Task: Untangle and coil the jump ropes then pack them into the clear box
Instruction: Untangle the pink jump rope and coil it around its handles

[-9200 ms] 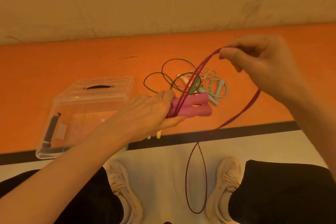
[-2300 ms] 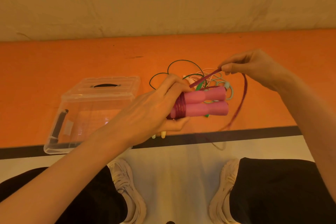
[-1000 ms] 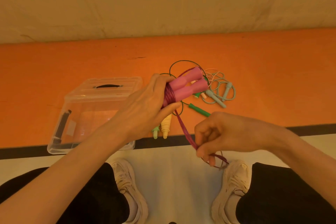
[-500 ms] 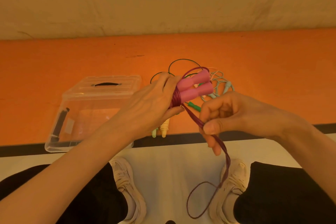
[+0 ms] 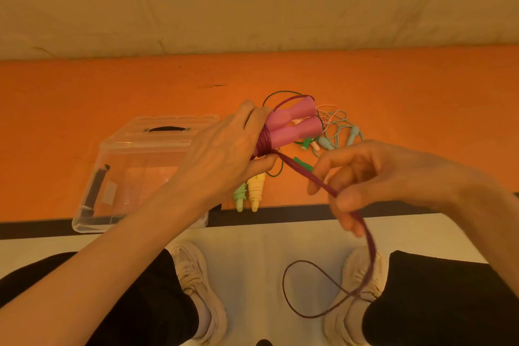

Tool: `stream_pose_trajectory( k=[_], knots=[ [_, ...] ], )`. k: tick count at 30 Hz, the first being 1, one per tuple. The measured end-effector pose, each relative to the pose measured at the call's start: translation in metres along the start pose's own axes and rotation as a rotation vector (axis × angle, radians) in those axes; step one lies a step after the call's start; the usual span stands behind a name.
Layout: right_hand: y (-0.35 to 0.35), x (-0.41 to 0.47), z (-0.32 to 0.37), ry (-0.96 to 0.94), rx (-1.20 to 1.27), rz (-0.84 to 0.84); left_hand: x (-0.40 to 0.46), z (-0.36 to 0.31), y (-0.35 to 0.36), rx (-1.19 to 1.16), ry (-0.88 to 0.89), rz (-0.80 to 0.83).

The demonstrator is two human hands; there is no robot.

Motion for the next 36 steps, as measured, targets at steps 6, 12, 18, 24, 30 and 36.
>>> stream_pose_trajectory(
  k=[6, 12, 18, 24, 30, 36],
  knots=[
    [-0.065, -0.036, 0.005, 0.108, -0.418, -0.204, 0.0, 0.004, -0.002, 0.031, 0.024, -0.006],
    [-0.12, -0.059, 0.026, -0.069, -0.414, -0.588, 0.0, 0.005, 0.001, 0.037, 0.044, 0.005],
    [-0.13, -0.058, 0.066, -0.427, -0.404, -0.956, 0.001, -0.009, 0.01, -0.057, 0.132, 0.052],
    [-0.144, -0.032, 0.067, -0.422, -0.402, -1.098, 0.001, -0.018, 0.019, -0.076, 0.181, 0.129],
    [-0.139, 0.005, 0.063, -0.375, -0.413, -1.057, -0.007, -0.034, 0.022, -0.147, 0.273, 0.174],
    [-0.139, 0.024, 0.056, -0.347, -0.428, -1.032, -0.01, -0.037, 0.013, -0.31, 0.174, 0.153]
  ],
)
Point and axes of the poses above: each hand's wrist, its own x-axis towards the middle knuckle, its own y-axis out of the palm, z = x × y, the point moved 10 cm from there along x, towards the middle knuckle, and after that the axes turned 5 degrees about -z, right-handed, at the moved point
